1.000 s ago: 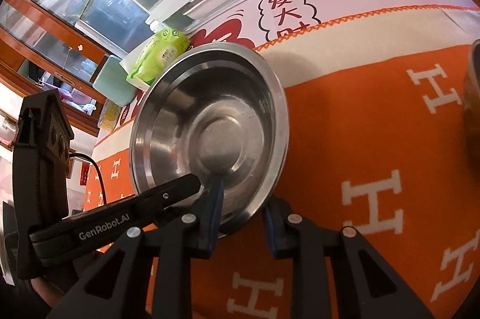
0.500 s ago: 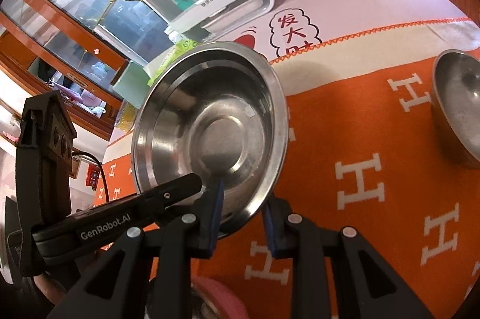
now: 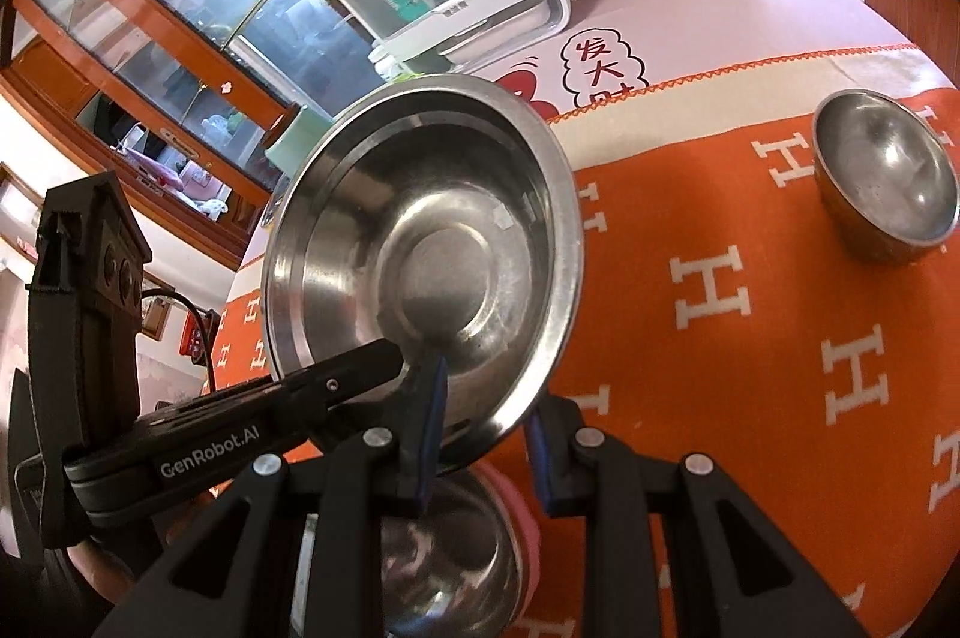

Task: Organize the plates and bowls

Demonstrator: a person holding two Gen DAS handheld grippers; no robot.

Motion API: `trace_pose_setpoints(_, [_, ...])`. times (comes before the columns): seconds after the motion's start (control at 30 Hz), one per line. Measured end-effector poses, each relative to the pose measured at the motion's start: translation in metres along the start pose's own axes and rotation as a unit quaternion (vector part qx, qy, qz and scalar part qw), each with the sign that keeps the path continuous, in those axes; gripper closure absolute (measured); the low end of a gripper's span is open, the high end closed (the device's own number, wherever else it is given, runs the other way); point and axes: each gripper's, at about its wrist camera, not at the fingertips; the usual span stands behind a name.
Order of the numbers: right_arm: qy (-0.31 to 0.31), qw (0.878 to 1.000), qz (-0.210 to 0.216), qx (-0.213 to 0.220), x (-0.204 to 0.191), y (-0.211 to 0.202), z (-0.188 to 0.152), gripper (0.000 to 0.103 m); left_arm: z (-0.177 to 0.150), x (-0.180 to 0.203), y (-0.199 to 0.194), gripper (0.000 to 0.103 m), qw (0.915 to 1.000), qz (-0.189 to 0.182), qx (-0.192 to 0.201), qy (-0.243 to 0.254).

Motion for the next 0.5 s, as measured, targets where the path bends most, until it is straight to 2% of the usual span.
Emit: trace_pose_setpoints(0.5, [-0.056,0.998,-0.001,0.001,-0.033,-0.040,-0.039,0.079,-0.052,0.000,-0.048,0.085,0.9998,0.001,0.019,-0.003])
Point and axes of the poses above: each gripper's, at about its wrist camera, not at the fingertips, and y roughly the way its jaws point, x to its right, z to its top, and after that the axes turned 6 degrees about -z, right-handed
